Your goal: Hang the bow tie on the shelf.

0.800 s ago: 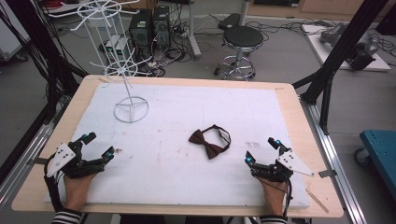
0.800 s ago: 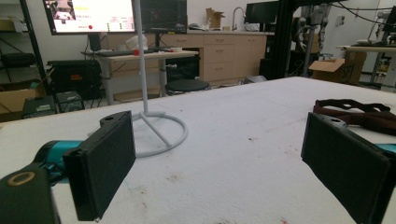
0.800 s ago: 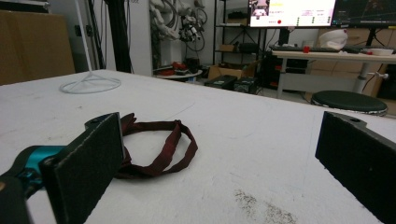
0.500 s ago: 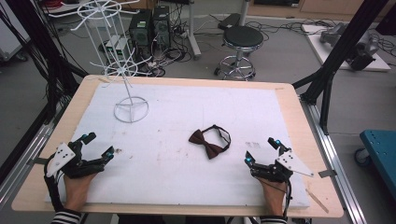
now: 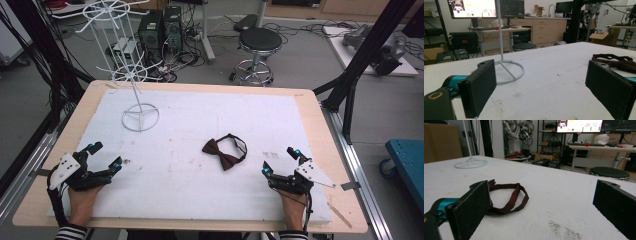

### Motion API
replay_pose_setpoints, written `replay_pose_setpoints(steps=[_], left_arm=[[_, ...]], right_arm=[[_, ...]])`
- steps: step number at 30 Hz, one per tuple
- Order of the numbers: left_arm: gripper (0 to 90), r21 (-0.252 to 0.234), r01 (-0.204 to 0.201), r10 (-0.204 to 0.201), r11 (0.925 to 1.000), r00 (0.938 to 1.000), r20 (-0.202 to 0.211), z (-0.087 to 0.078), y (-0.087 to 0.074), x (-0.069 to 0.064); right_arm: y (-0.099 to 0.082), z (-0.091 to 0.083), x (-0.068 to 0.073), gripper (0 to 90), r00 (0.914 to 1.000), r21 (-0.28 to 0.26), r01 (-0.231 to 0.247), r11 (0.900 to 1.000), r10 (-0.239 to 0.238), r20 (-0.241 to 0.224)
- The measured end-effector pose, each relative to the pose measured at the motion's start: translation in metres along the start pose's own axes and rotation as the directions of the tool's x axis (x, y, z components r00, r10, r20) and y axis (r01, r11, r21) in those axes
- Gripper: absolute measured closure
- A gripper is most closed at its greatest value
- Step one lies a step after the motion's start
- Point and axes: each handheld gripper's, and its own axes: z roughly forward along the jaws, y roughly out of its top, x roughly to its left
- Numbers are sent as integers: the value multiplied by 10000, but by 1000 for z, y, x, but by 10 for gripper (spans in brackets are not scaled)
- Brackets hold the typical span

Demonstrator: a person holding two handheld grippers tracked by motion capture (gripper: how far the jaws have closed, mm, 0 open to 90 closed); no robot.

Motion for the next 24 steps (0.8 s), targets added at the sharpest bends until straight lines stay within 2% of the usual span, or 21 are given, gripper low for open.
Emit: replay_pose_setpoints(steps=[4,10,13,14,15,17,18,20,21,24], left_arm=[[103,0,11,-11,10000,10000,9,0,0,0],[103,-3,-8,8,10000,10000,5,0,0,0],[103,-12,-17,17,10000,10000,-8,0,0,0],[103,-8,-21,21,10000,10000,-3,0,0,0],[103,-7,-35,35,10000,10000,5,0,0,0],[103,-7,-25,25,10000,10000,-7,0,0,0],[103,-13,-40,40,10000,10000,-1,0,0,0],[103,-15,-59,59,10000,10000,-1,0,0,0],[103,-9,-69,69,10000,10000,-3,0,0,0],[103,-14,-58,58,10000,10000,1,0,0,0]], right_arm=[[5,0,-1,6,10000,76,18,10000,-18,-36],[21,4,-2,6,9997,357,81,9993,-73,-215],[32,9,-2,6,9983,826,189,9964,-144,-556],[32,9,-2,6,9983,826,189,9964,-144,-556],[36,12,-2,6,9969,989,233,9948,-156,-777],[38,13,-2,6,9962,1046,239,9942,-149,-857],[45,16,-1,6,9936,1203,352,9921,-218,-1105],[47,17,0,7,9922,1216,415,9917,-266,-1216],[53,20,1,7,9880,1463,563,9876,-341,-1503],[62,28,6,7,9814,1944,883,9769,-520,-1846]])
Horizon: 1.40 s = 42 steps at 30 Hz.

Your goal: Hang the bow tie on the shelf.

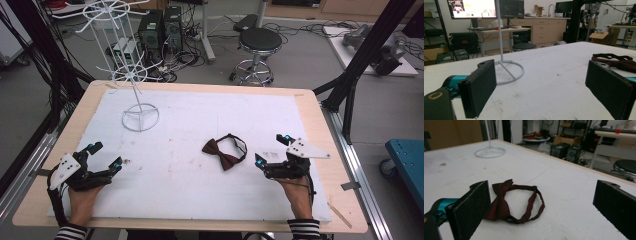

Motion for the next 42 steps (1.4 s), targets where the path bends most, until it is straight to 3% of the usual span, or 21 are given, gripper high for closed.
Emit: replay_pose_setpoints(steps=[5,12,14,22,23,24,31,32,33,37,39,40,41,42], left_arm=[[103,-1,-3,3,10000,10000,3,0,0,0],[103,6,8,-8,10000,10000,6,0,0,0],[103,-3,-4,4,10000,10000,3,0,0,0],[103,4,16,-16,10000,10000,5,0,0,0],[103,-5,4,-4,10000,10000,3,0,0,0],[103,-5,11,-11,10000,10000,0,0,0,0],[103,1,38,-38,10000,10000,-2,0,0,0],[103,4,38,-38,10000,10000,-2,0,0,0],[103,0,39,-39,10000,10000,-4,0,0,0],[103,-5,13,-13,10000,10000,1,0,0,0],[103,3,19,-19,10000,10000,8,0,0,0],[103,0,38,-38,10000,10000,-2,0,0,0],[103,2,35,-35,10000,10000,-3,0,0,0],[103,2,15,-15,10000,10000,7,0,0,0]], right_arm=[[12,10,3,7,9984,564,437,9975,-416,-381],[26,28,11,7,9910,1440,895,9855,-736,-1120],[29,36,14,7,9877,1889,977,9771,-718,-1390],[33,53,21,12,9759,2622,1350,9555,-825,-2021],[32,59,23,12,9721,2867,1514,9460,-899,-2168],[32,59,23,12,9721,2867,1514,9460,-899,-2168],[31,78,30,12,9611,3646,2050,9083,-1164,-2504],[31,78,30,12,9611,3646,2050,9083,-1164,-2504],[30,81,32,12,9615,3834,2058,9003,-1132,-2503],[29,87,32,12,9589,3915,2131,8952,-1148,-2594],[26,92,33,14,9581,4196,2069,8838,-961,-2700],[26,92,33,14,9581,4196,2069,8838,-961,-2700],[26,94,33,18,9575,4314,2105,8773,-960,-2720],[24,96,33,58,9530,4530,2169,8647,-869,-2903]])
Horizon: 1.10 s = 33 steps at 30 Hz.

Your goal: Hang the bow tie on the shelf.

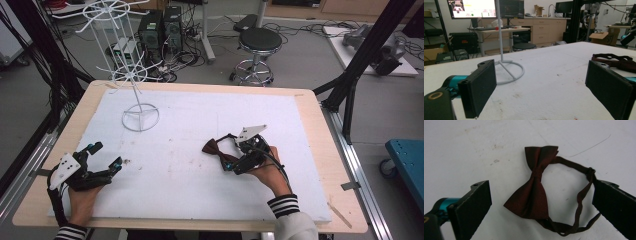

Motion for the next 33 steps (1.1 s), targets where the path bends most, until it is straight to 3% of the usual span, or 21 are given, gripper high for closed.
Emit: replay_pose_setpoints(steps=[10,12,13,14,19,33], left_arm=[[103,-7,-2,2,10000,10000,-1,0,0,0],[103,-1,18,-18,10000,10000,-1,0,0,0],[103,-5,21,-21,10000,10000,-1,0,0,0],[103,-4,16,-16,10000,10000,-3,0,0,0],[103,-12,-4,4,10000,10000,-2,0,0,0],[103,-17,-12,12,10000,10000,-7,0,0,0]], right_arm=[[0,18,0,59,9996,894,86,9960,-60,-293],[0,21,0,86,9992,1150,92,9933,-46,-406],[-1,24,-1,188,9989,1415,126,9899,-60,-473],[-1,25,-1,188,9989,1477,131,9890,-65,-455],[0,27,-1,203,9989,1520,124,9883,-54,-461],[-1,31,-3,440,9967,1845,103,9828,48,-811]])
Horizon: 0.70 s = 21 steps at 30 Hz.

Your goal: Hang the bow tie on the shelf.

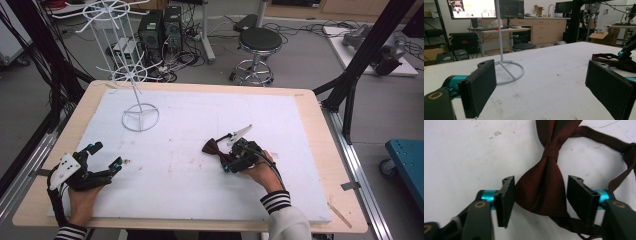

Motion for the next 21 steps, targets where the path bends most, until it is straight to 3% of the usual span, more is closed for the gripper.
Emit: replay_pose_setpoints(steps=[1,2,4,8,21], left_arm=[[103,4,-1,1,10000,10000,1,0,0,0],[103,18,-15,15,10000,10000,8,0,0,0],[103,5,-4,4,10000,10000,0,0,0,0],[103,6,20,-20,10000,10000,-5,0,0,0],[103,-4,47,-47,10000,10000,-6,0,0,1]], right_arm=[[0,0,0,472,10000,56,-8,10000,8,-26],[0,0,1,605,9999,212,103,9997,-104,52],[0,-2,3,739,9998,98,168,9998,-170,136],[0,-5,5,795,9993,23,255,9997,-256,276],[-2,-6,3,806,9997,-338,238,9991,-235,88]])
